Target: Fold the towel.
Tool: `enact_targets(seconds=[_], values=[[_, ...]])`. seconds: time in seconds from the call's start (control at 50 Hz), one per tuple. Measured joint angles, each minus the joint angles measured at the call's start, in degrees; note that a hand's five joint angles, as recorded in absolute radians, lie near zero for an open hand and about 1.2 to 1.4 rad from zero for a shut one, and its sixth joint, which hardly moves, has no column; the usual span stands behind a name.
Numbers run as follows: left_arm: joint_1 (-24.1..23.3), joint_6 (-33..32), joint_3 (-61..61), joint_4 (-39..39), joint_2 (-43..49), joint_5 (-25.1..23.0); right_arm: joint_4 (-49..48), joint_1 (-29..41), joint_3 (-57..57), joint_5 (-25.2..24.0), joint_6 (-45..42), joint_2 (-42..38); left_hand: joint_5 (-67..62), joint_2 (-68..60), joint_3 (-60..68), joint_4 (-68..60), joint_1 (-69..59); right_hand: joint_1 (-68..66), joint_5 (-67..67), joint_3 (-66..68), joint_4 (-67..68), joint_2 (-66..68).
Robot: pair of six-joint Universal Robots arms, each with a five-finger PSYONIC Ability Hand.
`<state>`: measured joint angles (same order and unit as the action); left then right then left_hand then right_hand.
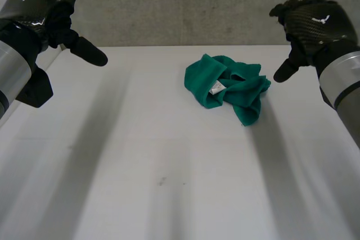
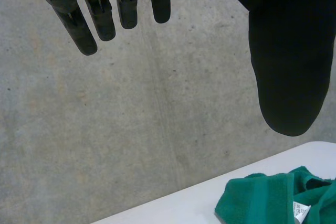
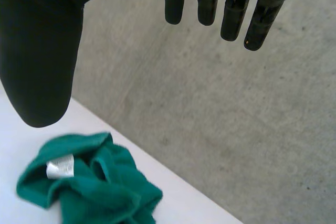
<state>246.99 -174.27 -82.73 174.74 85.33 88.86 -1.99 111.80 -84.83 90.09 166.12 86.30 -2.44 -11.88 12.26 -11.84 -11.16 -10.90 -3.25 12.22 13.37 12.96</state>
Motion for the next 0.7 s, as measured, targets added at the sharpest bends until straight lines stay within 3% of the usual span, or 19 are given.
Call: enact_targets(seconds=[0.18, 0.46, 0.5, 0.52, 0.54, 0.6, 0.7], values=[[-0.35, -0.61, -1.57, 2.77, 1.65, 0.01, -0.54, -0.31, 6.14, -0.12, -11.65, -16.06, 0.0, 0.0, 0.0, 0.0, 0.0, 0.0, 0.0, 0.0, 0.0, 0.0], [-0.41, -0.73, -1.93, 4.2, 4.72, 0.06, -5.23, -0.35, 25.66, -0.66, -13.09, -43.76, 0.0, 0.0, 0.0, 0.0, 0.0, -1.05, -0.97, 1.19, 0.86, 1.19], [-0.42, -0.73, -1.92, 4.18, 5.1, 0.07, -6.12, -0.36, 27.93, -0.56, -12.73, -46.43, 0.0, 0.0, 0.0, 0.0, 0.0, -6.59, -6.31, 8.13, 6.34, 7.4], [-0.42, -0.73, -1.92, 4.16, 5.32, 0.07, -6.69, -0.35, 29.11, -0.5, -12.42, -47.76, 0.0, 0.0, 0.0, 0.0, 0.0, -20.1, -18.65, 20.36, 19.36, 19.83], [-0.44, -0.72, -1.91, 4.14, 5.64, 0.08, -7.66, -0.34, 30.85, -0.41, -11.77, -49.57, 0.0, 0.0, 0.0, 0.0, 0.0, -36.3, -36.52, 40.23, 38.21, 40.38], [-0.49, -0.72, -1.89, 4.14, 6.0, 0.09, -8.92, -0.26, 32.46, -0.29, -10.1, -50.8, 0.0, 0.0, 0.0, 0.0, 0.0, -44.45, -49.99, 52.72, 51.53, 52.77], [-0.56, -0.7, -1.81, 4.67, 6.7, 0.09, -10.35, 0.25, 33.41, -0.41, -5.18, -45.96, 0.0, 0.0, 0.0, 0.0, 0.0, -45.09, -52.73, 55.25, 54.71, 54.4]])
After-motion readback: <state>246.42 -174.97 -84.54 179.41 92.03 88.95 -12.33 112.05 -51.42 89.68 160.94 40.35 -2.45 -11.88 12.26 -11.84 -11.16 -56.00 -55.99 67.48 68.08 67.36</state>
